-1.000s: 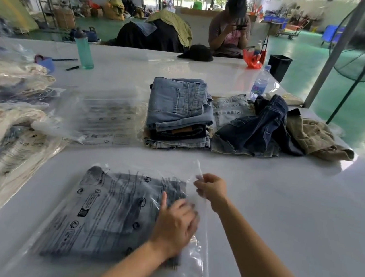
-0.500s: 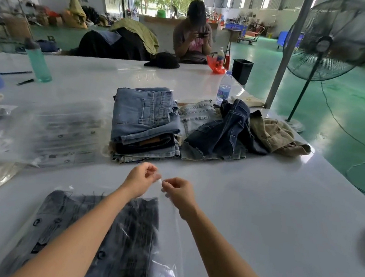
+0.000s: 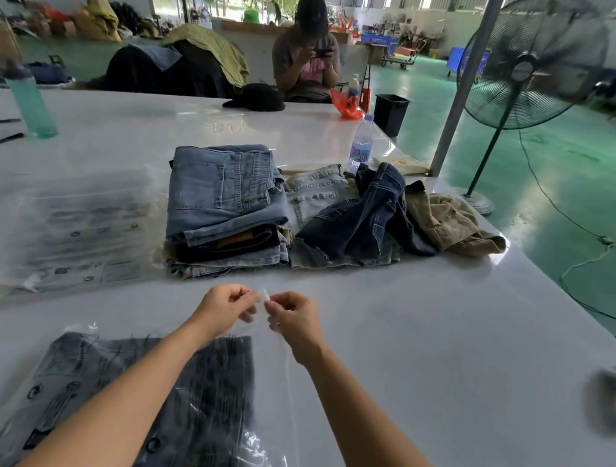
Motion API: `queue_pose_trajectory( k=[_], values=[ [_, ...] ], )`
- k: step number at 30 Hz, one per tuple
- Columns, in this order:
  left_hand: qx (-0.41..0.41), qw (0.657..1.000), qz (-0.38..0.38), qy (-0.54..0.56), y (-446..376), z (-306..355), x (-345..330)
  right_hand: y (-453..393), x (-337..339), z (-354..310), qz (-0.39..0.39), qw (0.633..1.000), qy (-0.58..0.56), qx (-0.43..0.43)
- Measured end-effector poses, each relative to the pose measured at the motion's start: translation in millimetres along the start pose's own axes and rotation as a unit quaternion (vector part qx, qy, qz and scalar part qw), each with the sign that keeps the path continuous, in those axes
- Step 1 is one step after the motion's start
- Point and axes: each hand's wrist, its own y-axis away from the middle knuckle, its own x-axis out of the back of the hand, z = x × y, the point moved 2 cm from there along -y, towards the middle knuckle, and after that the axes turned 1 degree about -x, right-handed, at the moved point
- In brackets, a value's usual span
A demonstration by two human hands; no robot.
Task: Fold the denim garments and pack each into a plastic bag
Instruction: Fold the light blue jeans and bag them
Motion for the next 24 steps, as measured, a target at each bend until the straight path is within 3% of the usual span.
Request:
queue_pose_trajectory(
  k=[7, 17, 24],
  values=[
    [-0.037, 0.999, 0.02, -0.005, 0.9, 8.7, -2.7, 3.3, -4.2, -5.3, -0.017, 1.0, 0.008, 0.024],
    [-0.022, 0.99, 0.126, -0.063, -6.7, 24.1, 5.4, 36.5, 9.1, 1.1, 0.0, 0.975, 0.214, 0.052],
    [-0.024, 0.97, 0.238, -0.031, -18.2, 42.0, 34.7, 153.2, 58.9, 77.1, -0.055, 0.946, 0.311, -0.072]
  ],
)
